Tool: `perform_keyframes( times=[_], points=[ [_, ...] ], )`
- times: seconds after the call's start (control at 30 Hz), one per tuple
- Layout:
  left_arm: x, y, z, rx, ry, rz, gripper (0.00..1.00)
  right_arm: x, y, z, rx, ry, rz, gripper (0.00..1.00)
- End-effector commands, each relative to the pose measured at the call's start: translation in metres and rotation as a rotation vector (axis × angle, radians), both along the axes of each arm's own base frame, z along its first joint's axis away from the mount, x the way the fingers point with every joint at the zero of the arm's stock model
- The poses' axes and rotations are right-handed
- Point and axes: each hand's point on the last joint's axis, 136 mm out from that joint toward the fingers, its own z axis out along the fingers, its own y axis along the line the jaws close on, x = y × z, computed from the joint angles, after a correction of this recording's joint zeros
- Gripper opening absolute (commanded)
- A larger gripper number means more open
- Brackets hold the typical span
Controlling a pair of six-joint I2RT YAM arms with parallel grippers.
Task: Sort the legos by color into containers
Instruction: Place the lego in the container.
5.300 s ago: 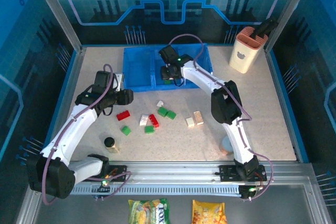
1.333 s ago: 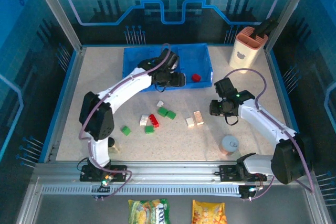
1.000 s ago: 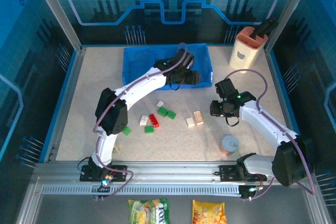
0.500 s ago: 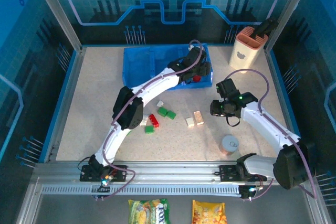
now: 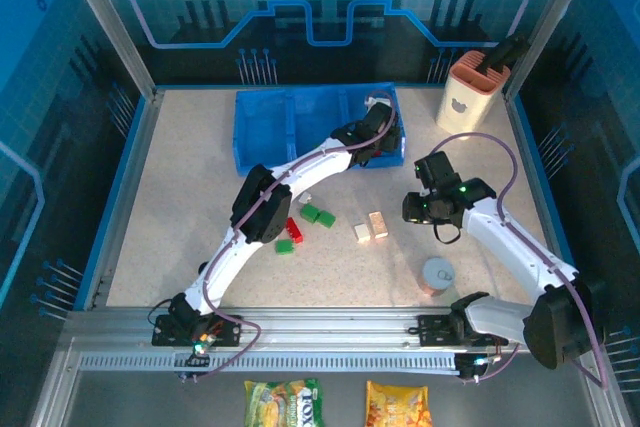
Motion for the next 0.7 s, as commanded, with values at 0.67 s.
perform_keyframes(
  times=[0.67],
  points=[
    [-0.014, 0.000, 0.081, -0.042, -0.051, -0.045, 0.73, -0.013, -0.003, 0.007, 0.028, 0.002, -0.005, 0.42]
  ],
)
